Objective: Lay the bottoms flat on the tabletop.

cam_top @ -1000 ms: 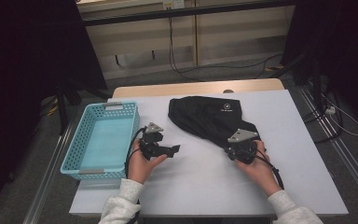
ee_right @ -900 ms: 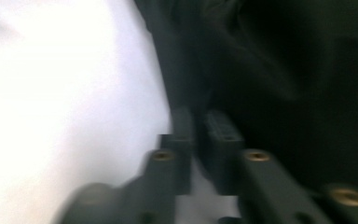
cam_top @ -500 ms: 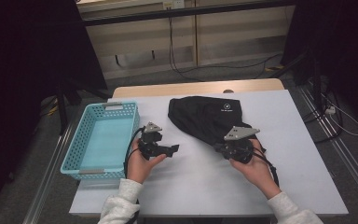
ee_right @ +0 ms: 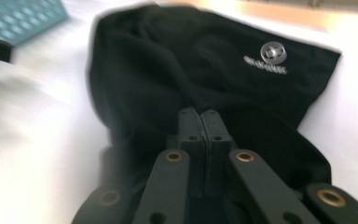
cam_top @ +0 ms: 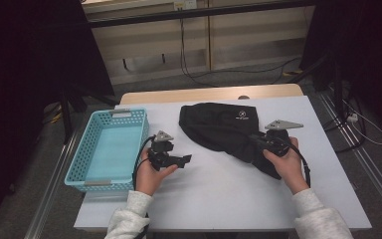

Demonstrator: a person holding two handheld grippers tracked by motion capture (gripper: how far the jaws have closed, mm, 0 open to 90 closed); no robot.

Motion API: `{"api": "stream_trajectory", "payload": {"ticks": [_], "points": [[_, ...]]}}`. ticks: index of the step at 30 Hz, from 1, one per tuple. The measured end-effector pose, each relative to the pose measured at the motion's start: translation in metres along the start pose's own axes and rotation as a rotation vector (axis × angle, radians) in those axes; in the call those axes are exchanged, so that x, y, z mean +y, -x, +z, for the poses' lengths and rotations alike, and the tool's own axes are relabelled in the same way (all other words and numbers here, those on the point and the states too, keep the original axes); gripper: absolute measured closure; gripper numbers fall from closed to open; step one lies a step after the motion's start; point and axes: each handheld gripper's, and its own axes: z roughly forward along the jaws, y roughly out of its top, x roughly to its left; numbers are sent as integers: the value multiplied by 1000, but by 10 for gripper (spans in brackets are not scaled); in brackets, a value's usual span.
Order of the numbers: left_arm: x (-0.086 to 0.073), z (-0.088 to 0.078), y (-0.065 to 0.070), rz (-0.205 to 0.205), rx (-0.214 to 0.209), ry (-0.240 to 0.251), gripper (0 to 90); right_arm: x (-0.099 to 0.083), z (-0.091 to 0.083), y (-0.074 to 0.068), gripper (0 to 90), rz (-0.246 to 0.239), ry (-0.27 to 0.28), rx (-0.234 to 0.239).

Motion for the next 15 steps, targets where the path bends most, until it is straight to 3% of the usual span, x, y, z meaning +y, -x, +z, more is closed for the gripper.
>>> {"api": "stream_trajectory", "payload": {"ticks": [2, 4, 6, 8, 10, 12, 15], "points": [[0, 0, 0, -3, -3, 2, 146, -3, 7, 0, 873, -47, -42, -28], [0, -1, -1, -1, -3, -2, 146, -5, 10, -2, 792, -85, -67, -54], [0, -1, -1, -2, -3, 0, 146, -4, 9, -6, 728, -120, -66, -86], [0, -1, 0, 0, -3, 1, 146, -2, 3, -13, 630, -137, -44, -86], [1, -1, 1, 3, -4, 5, 146, 2, -3, -24, 553, -201, -27, -99], [2, -2, 2, 7, -3, 6, 146, 6, -10, -35, 535, -254, -2, -93], [3, -3, 3, 8, -5, 8, 146, 11, -15, -56, 546, -313, 19, -47]]}}
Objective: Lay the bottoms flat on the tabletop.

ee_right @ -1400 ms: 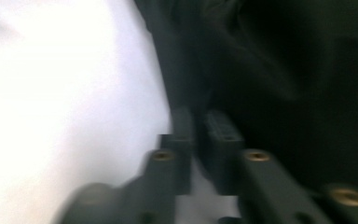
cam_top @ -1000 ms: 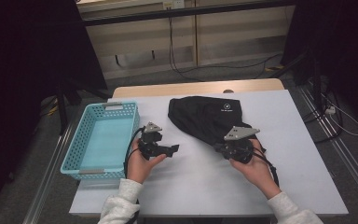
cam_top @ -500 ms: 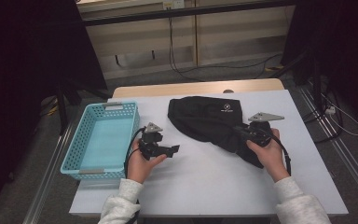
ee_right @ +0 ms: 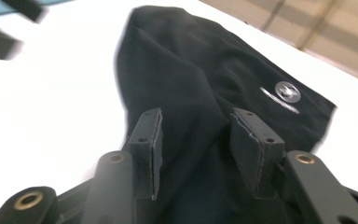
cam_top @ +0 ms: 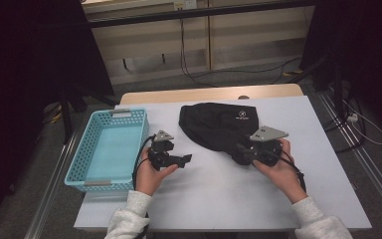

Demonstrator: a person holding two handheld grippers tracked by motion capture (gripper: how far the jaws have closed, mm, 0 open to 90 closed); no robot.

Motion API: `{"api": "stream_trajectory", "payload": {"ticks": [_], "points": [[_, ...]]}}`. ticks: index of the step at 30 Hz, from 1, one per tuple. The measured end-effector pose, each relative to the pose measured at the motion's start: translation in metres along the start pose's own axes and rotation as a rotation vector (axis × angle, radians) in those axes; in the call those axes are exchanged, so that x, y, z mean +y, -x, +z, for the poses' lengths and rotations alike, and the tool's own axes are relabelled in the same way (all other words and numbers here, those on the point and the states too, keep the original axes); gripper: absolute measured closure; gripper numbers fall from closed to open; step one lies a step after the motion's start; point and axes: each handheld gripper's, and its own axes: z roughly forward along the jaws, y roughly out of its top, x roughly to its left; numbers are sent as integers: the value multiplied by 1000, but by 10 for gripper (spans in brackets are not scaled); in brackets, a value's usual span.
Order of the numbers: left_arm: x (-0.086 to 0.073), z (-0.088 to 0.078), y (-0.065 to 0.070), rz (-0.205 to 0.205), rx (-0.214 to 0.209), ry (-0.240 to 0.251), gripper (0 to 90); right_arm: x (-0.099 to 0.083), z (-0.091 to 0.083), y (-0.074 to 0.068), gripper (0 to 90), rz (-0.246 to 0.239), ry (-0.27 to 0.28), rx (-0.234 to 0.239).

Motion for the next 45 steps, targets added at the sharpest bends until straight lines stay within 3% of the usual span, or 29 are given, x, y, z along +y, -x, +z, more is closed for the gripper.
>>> {"api": "stream_trajectory", "payload": {"ticks": [4, 7, 9, 13, 15, 17, 18, 22, 24, 27, 31, 34, 38, 41, 45], "points": [[0, -1, -1, 0, 1, 4, 146, 6, 9, -25, 615, -41, -21, 91], [-1, -2, -2, 3, 5, 3, 146, 1, 24, -35, 607, -55, -63, 124], [-2, -3, -3, -1, 6, 5, 146, -6, 33, -40, 594, -84, -101, 125], [-5, -5, -5, -5, 16, 4, 146, -14, 44, -42, 527, -70, -160, 136], [-6, -7, -5, -11, 14, 2, 146, -17, 48, -43, 511, -92, -196, 130], [-6, -9, -5, -6, 15, 0, 146, -18, 48, -42, 550, -78, -190, 129], [-6, -9, -5, -7, 19, 5, 146, -18, 47, -41, 615, -82, -191, 118], [-8, -11, -6, -16, 23, 6, 146, -19, 47, -35, 829, -41, -180, 133], [-8, -12, -7, -14, 21, 4, 146, -16, 44, -31, 846, -20, -158, 150], [-8, -12, -7, -16, 21, 10, 146, -5, 33, -18, 850, 14, -105, 132], [-8, -11, -6, -17, 18, 7, 146, 4, 24, 13, 854, 93, -44, 85], [-7, -12, -6, -10, 16, 10, 147, 8, 24, 34, 854, 117, -40, 25], [-6, -13, -7, -13, 14, 10, 147, 0, 36, 59, 847, 159, -77, -39], [-6, -13, -8, -13, 16, 17, 147, -14, 47, 63, 825, 179, -135, -37], [-6, -12, -8, -13, 14, 14, 147, -21, 48, 58, 691, 172, -144, -58]]}}
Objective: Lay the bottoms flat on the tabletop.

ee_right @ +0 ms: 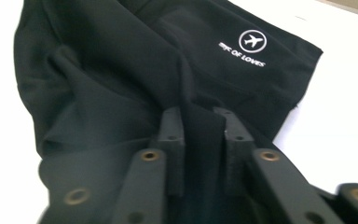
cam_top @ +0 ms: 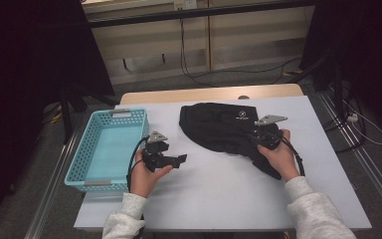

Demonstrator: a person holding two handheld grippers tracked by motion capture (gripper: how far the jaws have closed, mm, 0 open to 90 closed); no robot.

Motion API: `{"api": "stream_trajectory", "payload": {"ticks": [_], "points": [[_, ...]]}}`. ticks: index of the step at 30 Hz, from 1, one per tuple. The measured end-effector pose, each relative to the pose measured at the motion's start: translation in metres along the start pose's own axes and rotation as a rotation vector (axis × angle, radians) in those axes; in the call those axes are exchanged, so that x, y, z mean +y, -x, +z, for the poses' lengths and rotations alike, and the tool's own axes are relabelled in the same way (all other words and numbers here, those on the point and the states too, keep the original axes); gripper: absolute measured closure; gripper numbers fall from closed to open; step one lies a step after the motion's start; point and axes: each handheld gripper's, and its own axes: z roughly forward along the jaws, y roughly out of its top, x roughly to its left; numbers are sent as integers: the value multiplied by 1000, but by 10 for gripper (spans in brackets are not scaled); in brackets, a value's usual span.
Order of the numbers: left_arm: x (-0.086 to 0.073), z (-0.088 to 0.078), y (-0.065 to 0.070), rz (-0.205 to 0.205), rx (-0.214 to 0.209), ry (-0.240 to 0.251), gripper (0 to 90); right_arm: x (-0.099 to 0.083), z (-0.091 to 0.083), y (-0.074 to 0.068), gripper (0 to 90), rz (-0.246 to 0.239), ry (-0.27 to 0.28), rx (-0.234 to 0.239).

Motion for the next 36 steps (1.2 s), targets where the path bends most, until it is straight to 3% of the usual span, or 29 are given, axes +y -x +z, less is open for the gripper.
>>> {"api": "stream_trajectory", "payload": {"ticks": [3, 11, 18, 21, 24, 26, 29, 32, 34, 36], "points": [[0, 1, 1, 0, -6, -2, 147, 1, -3, 2, 582, 12, 8, -20], [3, 0, 2, -1, -10, 11, 147, 5, -24, 0, 422, -8, 44, -71], [5, 0, 3, 6, -9, 10, 147, 8, -46, -10, 383, -64, 84, -95], [6, 1, 4, 8, -11, 12, 147, 12, -52, -21, 383, -94, 106, -70], [6, 2, 6, 10, -19, 12, 147, 15, -54, -36, 432, -137, 121, -8], [5, 3, 6, 11, -13, 4, 147, 15, -51, -47, 475, -147, 129, 37], [4, 2, 6, 15, -15, -1, 147, 9, -34, -62, 542, -171, 97, 121], [2, 2, 7, 16, -16, -4, 147, 1, -12, -72, 574, -209, 20, 134], [1, 2, 6, 18, -10, -2, 147, -2, 2, -73, 588, -185, 4, 159], [-2, 0, 5, 10, -6, -9, 147, -4, 14, -72, 591, -166, -9, 146]]}}
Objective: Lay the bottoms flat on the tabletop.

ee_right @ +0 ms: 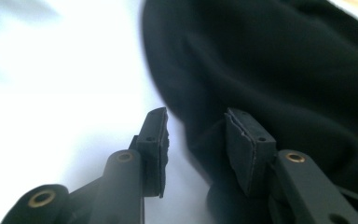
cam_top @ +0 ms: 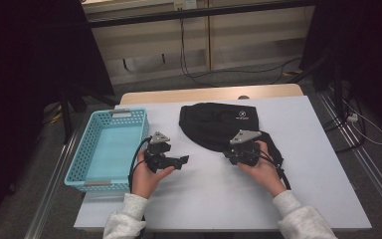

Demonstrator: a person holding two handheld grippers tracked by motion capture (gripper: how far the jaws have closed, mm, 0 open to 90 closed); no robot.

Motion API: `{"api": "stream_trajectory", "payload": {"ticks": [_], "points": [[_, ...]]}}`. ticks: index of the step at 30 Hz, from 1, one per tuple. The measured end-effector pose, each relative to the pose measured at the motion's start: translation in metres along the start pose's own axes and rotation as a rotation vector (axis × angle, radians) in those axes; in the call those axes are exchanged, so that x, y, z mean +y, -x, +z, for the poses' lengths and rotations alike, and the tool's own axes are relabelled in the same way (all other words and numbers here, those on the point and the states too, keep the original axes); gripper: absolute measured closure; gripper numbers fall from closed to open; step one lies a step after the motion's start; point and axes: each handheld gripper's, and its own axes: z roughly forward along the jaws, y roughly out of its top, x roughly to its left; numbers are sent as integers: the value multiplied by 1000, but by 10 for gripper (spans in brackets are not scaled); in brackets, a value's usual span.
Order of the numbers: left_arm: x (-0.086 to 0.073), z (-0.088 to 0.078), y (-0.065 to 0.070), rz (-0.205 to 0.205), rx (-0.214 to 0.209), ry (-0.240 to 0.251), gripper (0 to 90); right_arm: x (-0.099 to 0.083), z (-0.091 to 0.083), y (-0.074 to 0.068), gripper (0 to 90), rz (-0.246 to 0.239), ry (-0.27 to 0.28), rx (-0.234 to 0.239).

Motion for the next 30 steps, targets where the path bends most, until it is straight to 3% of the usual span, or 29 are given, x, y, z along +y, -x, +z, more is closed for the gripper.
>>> {"api": "stream_trajectory", "payload": {"ticks": [4, 5, 7, 11, 16, 19, 21, 22, 24, 26, 30], "points": [[-4, -2, -2, -8, 8, -2, 147, -1, 7, 4, 653, 28, -2, 3], [-5, -3, -3, -8, 9, -8, 147, -1, 7, 4, 748, 23, -4, 2], [-6, -5, -3, -13, 13, -5, 147, -1, 8, 5, 837, 23, 0, -3], [-6, -9, -3, -12, 16, 2, 147, 3, 4, 3, 866, 41, 5, 13], [-6, -9, -4, -10, 19, 4, 147, 24, -19, -19, 867, 21, 60, 145], [-6, -10, -5, -10, 19, 1, 147, 37, -30, -34, 864, 54, 114, 258], [-5, -10, -4, -12, 19, 4, 147, 41, -30, -40, 853, 100, 145, 326], [-5, -10, -4, -16, 20, 7, 147, 41, -28, -41, 817, 122, 154, 328], [-5, -11, -3, -11, 20, 4, 147, 39, -23, -41, 718, 103, 129, 264], [-5, -11, -1, -5, 13, -1, 147, 33, -19, -38, 572, 108, 122, 233], [-5, -8, 2, -3, 2, -2, 147, 25, -26, -30, 544, 83, 112, 159]]}}
